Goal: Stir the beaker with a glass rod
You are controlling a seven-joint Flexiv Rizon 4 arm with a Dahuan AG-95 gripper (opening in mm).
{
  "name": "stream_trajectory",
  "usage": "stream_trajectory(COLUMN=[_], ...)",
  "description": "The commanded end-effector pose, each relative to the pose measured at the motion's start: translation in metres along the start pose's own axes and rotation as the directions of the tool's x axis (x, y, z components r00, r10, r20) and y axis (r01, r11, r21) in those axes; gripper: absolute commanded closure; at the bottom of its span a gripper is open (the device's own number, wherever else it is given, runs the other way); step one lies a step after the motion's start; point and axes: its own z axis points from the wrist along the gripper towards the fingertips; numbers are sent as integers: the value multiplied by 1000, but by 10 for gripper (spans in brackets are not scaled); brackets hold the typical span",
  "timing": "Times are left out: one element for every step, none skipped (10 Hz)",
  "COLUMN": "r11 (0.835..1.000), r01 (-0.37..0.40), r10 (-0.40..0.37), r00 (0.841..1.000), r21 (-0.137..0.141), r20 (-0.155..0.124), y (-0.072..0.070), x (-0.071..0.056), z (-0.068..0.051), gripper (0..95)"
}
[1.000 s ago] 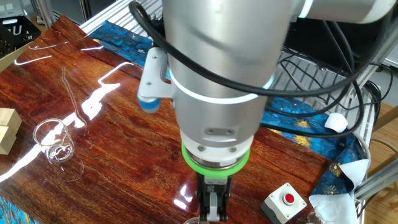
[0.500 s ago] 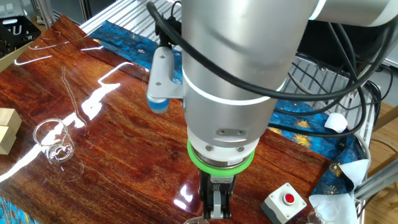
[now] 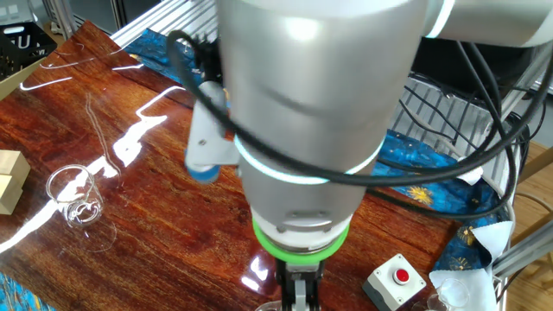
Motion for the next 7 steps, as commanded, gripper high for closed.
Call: stream_trajectory(r11=[995,994,993,993,994,994,996], r01=[-70,-79,-82,-84,-75,-69,-56], r10=[68,77,80,84,80,75,64], r00=[997,996,996,996,996,995,993], r21=[-73,-78,-80,-88,-84,-83,-74], r20=[-31,-33,-27,-1,47,72,103], y=[-4,-4,-4,-3,-2,-1,-1], x=[1,1,1,0,-1,-1,-2], z=[3,3,3,2,2,2,2], gripper=[950,950,950,950,950,950,950])
